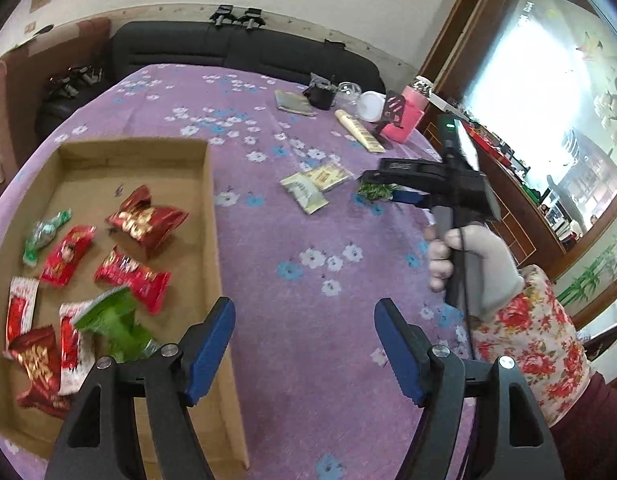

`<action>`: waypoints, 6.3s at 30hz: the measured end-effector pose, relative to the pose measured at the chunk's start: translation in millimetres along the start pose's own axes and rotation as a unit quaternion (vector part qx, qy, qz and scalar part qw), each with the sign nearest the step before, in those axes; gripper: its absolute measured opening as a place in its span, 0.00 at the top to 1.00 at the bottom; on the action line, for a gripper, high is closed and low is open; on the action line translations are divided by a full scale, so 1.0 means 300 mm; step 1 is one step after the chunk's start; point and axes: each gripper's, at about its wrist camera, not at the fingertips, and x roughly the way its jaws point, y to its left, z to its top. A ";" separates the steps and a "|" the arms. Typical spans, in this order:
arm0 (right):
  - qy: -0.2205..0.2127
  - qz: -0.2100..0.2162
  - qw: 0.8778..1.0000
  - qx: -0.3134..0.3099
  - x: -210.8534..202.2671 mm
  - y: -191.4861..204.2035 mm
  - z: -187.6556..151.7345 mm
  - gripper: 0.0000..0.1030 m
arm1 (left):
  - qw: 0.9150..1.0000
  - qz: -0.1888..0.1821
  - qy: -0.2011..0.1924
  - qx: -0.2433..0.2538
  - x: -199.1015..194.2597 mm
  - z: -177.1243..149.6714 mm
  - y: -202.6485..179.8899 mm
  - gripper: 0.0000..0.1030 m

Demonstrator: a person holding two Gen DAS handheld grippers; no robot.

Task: Organize snacks
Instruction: 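Move both tools back over the remaining snacks, then grasp the white-wrapped biscuit with the left tool while the right tool grasps a green pea bag, then drop both snacks into the cardboard box and open both tools, then move both tools back toward the last snacks on the table, then grasp the clear zip bag with the right tool while the left tool grasps the yellow wafer bar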

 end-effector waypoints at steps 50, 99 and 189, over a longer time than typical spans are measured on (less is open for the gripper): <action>-0.031 0.102 0.994 -0.023 -0.179 -0.099 -0.176 0.69 | 0.995 0.038 0.048 0.081 0.465 0.302 -0.135 0.81; 0.045 0.161 0.956 -0.242 -0.069 0.930 -0.278 0.69 | 0.990 0.127 -0.030 -0.057 0.003 0.288 0.658 0.80; -0.015 -0.052 0.993 -0.105 0.084 -0.080 0.138 0.42 | 0.993 0.015 0.079 0.086 0.376 -0.070 -0.249 0.01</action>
